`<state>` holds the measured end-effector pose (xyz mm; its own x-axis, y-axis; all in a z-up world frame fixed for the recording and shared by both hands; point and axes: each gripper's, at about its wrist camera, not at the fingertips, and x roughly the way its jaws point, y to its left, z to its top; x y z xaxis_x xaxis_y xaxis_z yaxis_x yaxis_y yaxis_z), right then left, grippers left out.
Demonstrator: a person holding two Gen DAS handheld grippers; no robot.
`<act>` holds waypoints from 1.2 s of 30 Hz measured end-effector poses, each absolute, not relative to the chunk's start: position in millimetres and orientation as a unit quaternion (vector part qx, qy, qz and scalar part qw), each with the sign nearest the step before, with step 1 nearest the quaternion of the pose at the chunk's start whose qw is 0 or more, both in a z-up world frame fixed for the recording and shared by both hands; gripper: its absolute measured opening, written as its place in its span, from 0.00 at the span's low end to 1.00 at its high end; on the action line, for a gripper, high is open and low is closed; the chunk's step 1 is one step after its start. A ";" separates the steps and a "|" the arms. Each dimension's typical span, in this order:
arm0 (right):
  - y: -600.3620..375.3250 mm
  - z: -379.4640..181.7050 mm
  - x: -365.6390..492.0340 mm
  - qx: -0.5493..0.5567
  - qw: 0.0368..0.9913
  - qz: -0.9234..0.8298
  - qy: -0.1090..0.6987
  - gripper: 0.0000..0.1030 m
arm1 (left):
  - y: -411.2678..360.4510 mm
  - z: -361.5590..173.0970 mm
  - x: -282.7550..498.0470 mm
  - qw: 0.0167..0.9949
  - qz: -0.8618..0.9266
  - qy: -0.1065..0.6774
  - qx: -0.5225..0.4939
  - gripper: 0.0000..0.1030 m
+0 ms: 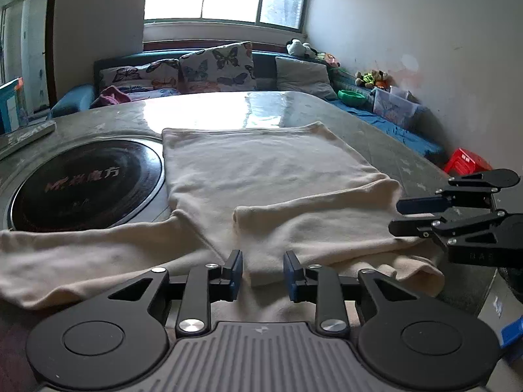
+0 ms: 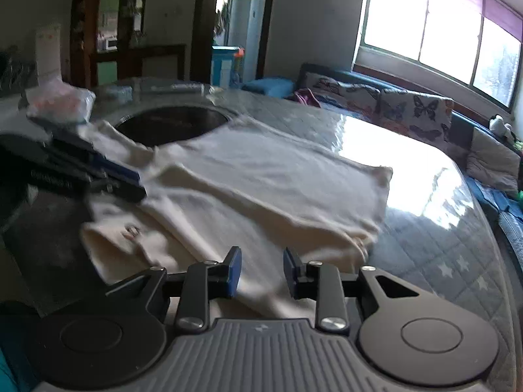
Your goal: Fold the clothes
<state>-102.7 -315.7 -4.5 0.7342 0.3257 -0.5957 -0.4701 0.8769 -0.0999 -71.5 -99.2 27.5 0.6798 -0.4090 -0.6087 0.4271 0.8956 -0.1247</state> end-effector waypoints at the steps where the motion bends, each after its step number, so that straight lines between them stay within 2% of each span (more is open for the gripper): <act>1: -311.2 -3.6 -100.9 -0.121 0.923 0.221 0.292 0.27 | -96.2 28.1 -71.9 0.917 -0.224 0.329 0.008 0.31; 9: -269.9 -14.4 -85.9 -0.140 0.905 0.263 0.303 0.27 | -57.2 37.6 -78.2 0.930 -0.167 0.325 -0.031 0.38; 19: -250.2 -14.0 -77.9 -0.151 0.895 0.289 0.305 0.30 | 29.2 42.0 -67.2 0.943 -0.001 0.318 -0.097 0.49; 26: -259.6 -4.4 -83.5 -0.143 0.900 0.284 0.297 0.31 | 72.2 36.2 -47.8 0.933 0.107 0.321 -0.126 0.50; 30: -263.6 0.1 -86.8 -0.137 0.904 0.282 0.291 0.31 | 85.3 28.8 -40.7 0.924 0.135 0.330 -0.142 0.48; 32: -265.4 0.8 -88.7 -0.135 0.905 0.280 0.290 0.31 | 87.7 26.6 -38.4 0.923 0.142 0.330 -0.141 0.43; 33: -266.2 1.0 -89.6 -0.135 0.905 0.279 0.290 0.31 | 88.0 26.0 -37.6 0.923 0.145 0.328 -0.137 0.37; 35: -268.0 1.5 -91.3 -0.133 0.907 0.277 0.289 0.31 | 89.9 25.2 -35.4 0.924 0.151 0.325 -0.134 0.30; 36: -268.8 1.7 -92.2 -0.132 0.907 0.276 0.289 0.31 | 91.4 24.8 -33.8 0.924 0.154 0.324 -0.134 0.22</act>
